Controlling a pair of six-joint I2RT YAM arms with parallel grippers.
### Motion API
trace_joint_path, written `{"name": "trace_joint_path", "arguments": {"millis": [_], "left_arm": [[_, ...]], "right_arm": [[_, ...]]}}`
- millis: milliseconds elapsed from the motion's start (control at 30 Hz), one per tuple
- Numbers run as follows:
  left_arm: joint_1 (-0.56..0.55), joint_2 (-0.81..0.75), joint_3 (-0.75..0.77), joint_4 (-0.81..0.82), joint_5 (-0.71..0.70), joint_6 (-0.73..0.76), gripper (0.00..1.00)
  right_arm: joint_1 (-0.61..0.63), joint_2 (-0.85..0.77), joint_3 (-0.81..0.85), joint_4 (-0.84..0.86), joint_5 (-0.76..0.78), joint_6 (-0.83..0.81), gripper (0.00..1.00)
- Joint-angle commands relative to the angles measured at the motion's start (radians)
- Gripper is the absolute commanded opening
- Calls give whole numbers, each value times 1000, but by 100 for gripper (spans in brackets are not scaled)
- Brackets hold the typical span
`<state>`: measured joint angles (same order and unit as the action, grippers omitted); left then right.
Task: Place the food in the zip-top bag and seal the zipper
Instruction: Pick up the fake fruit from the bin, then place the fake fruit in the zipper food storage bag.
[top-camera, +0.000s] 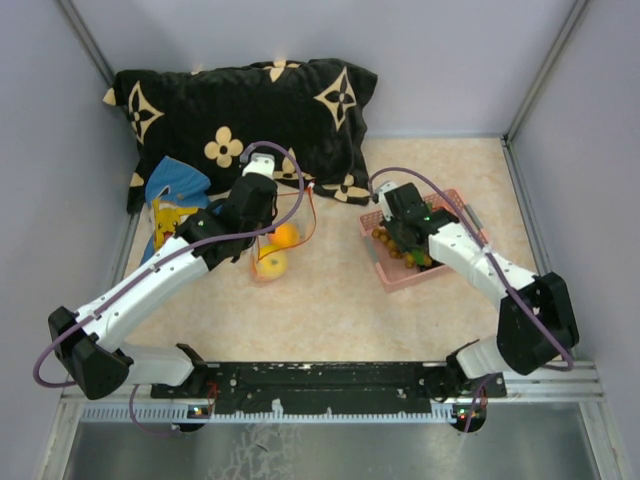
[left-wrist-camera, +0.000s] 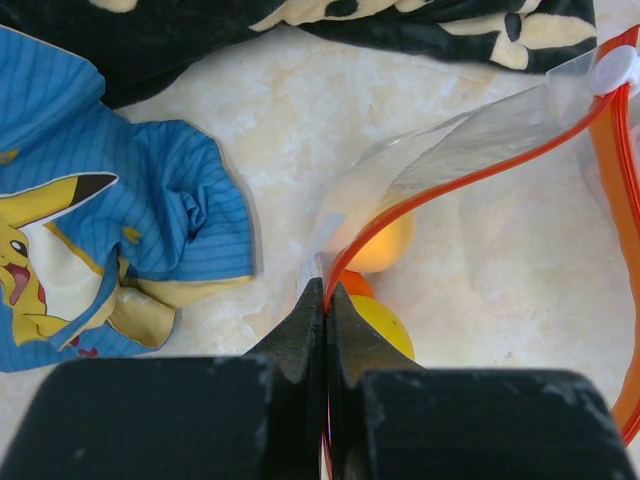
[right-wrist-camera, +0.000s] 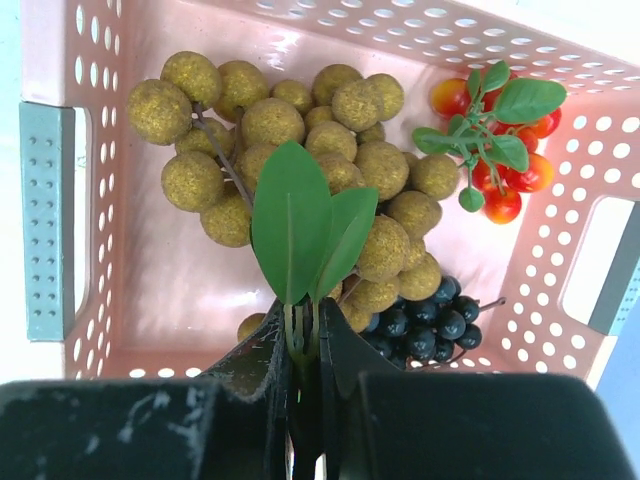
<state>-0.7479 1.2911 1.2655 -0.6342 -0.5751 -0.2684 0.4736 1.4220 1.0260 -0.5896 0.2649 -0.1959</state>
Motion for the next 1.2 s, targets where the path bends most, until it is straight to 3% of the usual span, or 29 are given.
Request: {"name": "trace_joint_path", "arguments": {"millis": [0, 300, 600, 967, 1167], "left_arm": [[5, 3, 26, 32, -5, 7, 0], [7, 5, 24, 36, 16, -8, 0], [15, 5, 25, 35, 52, -44, 0], [21, 14, 51, 21, 68, -82, 0], [22, 26, 83, -1, 71, -106, 0]], "right_arm": [[-7, -88, 50, -7, 4, -28, 0], [-7, -173, 158, -104, -23, 23, 0], [-7, -287, 257, -88, -128, 250, 0], [-6, -390, 204, 199, -384, 700, 0], [33, -387, 181, 328, -443, 887, 0]]}}
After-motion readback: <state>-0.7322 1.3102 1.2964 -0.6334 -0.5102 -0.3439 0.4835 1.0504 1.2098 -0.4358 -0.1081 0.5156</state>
